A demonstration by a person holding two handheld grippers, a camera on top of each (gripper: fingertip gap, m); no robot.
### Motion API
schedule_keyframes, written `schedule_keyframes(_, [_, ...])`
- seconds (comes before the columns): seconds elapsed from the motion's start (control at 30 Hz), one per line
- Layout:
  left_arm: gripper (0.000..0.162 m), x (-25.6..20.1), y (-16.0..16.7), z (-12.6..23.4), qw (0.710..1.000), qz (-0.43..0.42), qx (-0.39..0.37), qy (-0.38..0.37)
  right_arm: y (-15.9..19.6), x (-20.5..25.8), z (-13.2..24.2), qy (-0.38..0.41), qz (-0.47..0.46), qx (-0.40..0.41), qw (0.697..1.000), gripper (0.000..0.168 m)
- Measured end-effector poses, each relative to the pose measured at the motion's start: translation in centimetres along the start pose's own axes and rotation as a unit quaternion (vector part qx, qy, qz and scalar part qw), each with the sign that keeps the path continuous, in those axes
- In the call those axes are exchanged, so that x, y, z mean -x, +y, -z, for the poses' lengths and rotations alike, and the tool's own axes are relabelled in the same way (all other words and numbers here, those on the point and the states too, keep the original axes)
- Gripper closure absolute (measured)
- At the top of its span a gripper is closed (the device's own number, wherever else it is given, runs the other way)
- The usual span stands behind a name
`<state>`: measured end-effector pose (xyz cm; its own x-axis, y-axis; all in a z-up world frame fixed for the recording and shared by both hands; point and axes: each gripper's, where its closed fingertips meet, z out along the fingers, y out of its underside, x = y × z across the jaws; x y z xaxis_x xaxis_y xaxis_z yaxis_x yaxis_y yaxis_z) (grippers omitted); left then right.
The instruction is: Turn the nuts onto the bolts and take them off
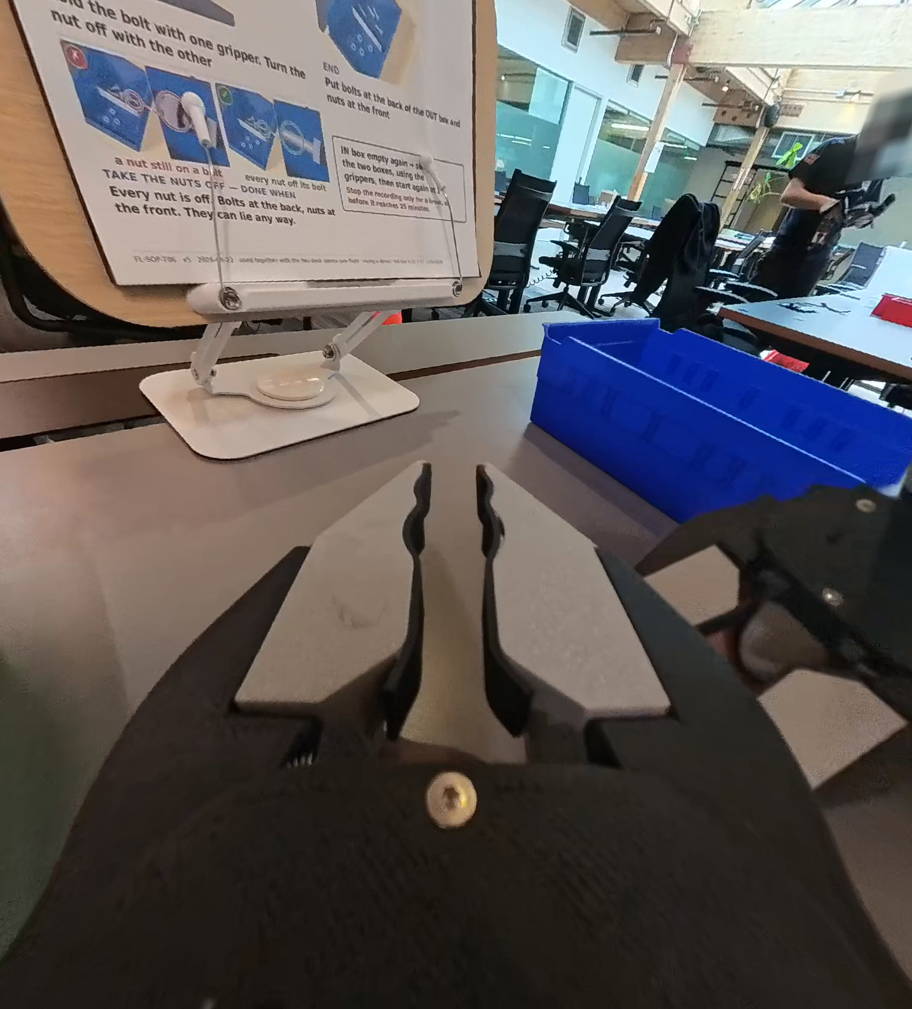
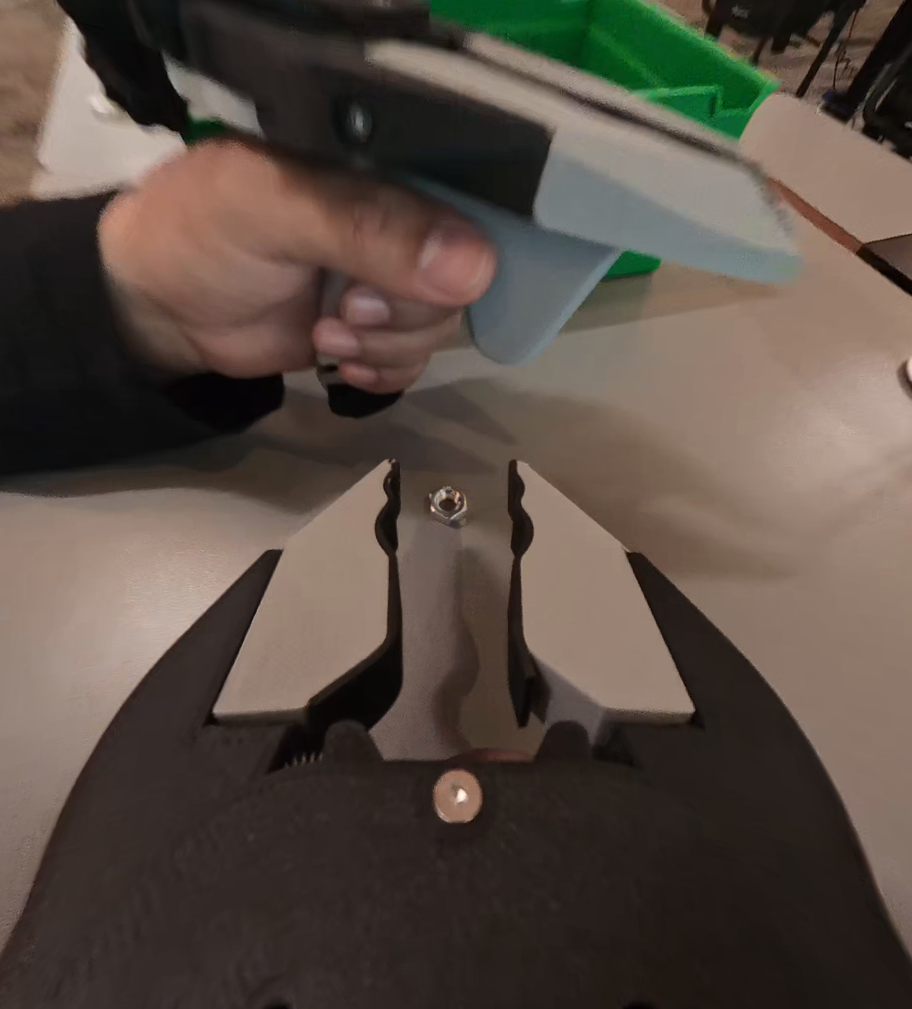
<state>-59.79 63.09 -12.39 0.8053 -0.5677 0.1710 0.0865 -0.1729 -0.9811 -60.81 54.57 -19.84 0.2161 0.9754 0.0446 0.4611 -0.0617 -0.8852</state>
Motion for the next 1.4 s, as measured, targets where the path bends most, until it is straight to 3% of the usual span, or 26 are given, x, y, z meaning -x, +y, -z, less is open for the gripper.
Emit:
schedule_keyframes(0.27, [0.148,0.4,-0.3,0.1,1.0,0.004,-0.005,-0.004,3.6,0.1,-3.4,-0.007,0.041,0.123,0.992,0.131])
schedule_keyframes(0.33, [0.148,0.3,-0.1,0.0,1.0,-0.001,-0.002,-0.005,3.6,0.4,-3.7,-0.029,0.028,0.126,0.991,0.151])
schedule_keyframes(0.4, [0.148,0.4,0.0,0.0,1.0,-0.004,0.0,-0.007,3.6,0.6,-3.6,-0.038,0.021,0.126,0.991,0.154])
schedule_keyframes(0.5, [0.148,0.7,0.1,0.0,1.0,0.001,0.002,-0.01,3.1,0.5,-2.5,-0.037,0.031,0.114,0.992,0.154])
schedule_keyframes(0.63, [0.148,1.0,0.8,-0.2,1.0,0.011,0.017,-0.004,0.4,-2.0,2.3,0.01,0.041,0.063,0.997,0.154])
schedule_keyframes(0.77, [0.143,-1.2,3.4,-1.2,0.995,0.019,0.08,0.061,0.5,-7.8,7.7,0.142,0.043,0.062,0.987,0.154])
schedule_keyframes(0.9, [0.138,-3.6,6.3,-2.0,0.984,-0.011,0.143,0.102,2.7,-10.0,8.8,0.182,-0.038,0.095,0.978,0.154])
schedule_keyframes(1.2, [0.133,-6.2,10.4,-3.0,0.957,-0.104,0.24,0.127,6.0,-9.5,6.5,0.172,-0.063,0.17,0.968,0.154])
schedule_keyframes(1.4, [0.155,-5.0,12.5,-3.9,0.94,-0.137,0.304,0.077,7.0,-9.4,6.3,0.147,-0.1,0.18,0.967,0.154])
